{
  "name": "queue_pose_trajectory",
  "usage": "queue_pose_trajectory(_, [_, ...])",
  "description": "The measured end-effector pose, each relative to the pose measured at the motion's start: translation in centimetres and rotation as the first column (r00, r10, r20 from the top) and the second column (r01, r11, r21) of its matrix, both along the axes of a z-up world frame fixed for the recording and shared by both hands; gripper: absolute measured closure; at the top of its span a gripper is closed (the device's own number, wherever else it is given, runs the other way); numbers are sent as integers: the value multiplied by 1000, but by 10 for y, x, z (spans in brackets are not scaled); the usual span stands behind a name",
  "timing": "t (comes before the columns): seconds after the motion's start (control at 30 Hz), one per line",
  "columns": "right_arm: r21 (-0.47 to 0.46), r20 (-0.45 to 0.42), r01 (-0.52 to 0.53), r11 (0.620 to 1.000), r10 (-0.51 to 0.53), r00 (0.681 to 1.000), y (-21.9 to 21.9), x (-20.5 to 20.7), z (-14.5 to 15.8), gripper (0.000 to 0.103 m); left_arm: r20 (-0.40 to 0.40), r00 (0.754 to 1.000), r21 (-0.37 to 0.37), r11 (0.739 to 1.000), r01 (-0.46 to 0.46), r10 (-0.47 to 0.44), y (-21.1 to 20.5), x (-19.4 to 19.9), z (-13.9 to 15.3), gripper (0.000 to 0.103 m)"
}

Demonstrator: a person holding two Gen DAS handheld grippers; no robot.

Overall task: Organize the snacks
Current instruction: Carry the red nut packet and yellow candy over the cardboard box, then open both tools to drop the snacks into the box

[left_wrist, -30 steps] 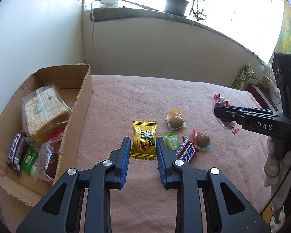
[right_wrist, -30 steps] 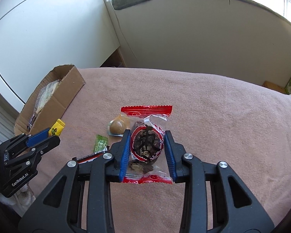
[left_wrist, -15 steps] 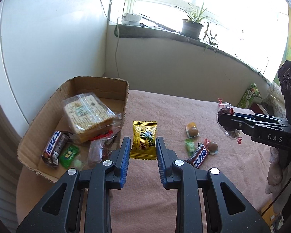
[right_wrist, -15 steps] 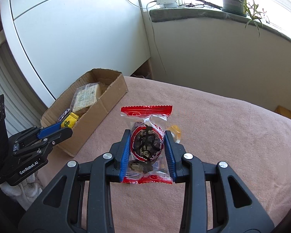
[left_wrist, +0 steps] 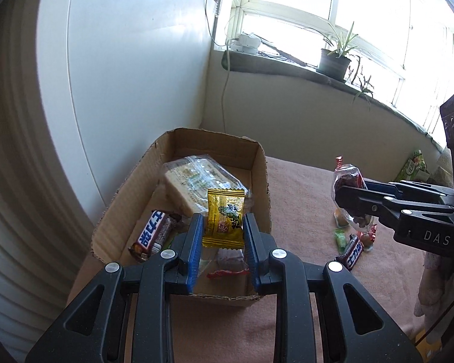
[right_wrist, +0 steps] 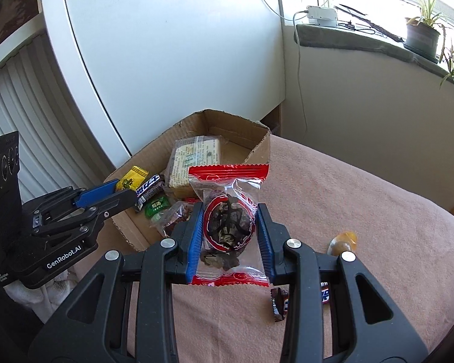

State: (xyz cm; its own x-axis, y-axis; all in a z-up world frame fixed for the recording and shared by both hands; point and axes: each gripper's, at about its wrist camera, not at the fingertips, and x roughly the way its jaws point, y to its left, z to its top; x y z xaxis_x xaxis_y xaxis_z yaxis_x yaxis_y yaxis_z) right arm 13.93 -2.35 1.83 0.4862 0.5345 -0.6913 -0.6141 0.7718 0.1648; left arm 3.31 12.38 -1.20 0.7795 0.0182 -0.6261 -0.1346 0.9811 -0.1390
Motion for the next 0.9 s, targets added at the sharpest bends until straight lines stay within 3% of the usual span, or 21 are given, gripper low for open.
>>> queue_pose_trajectory(0.37, [-20,-8,-68,997,68,998,54,9,-9,68,-11,998,-8,999,-54,54,33,1,-6,78])
queue_pose_trajectory(0.9, [-49,-41,-116,992,114,993,93,29,-26,68,-31,996,-7,997,-82,81,52,9,-12,78])
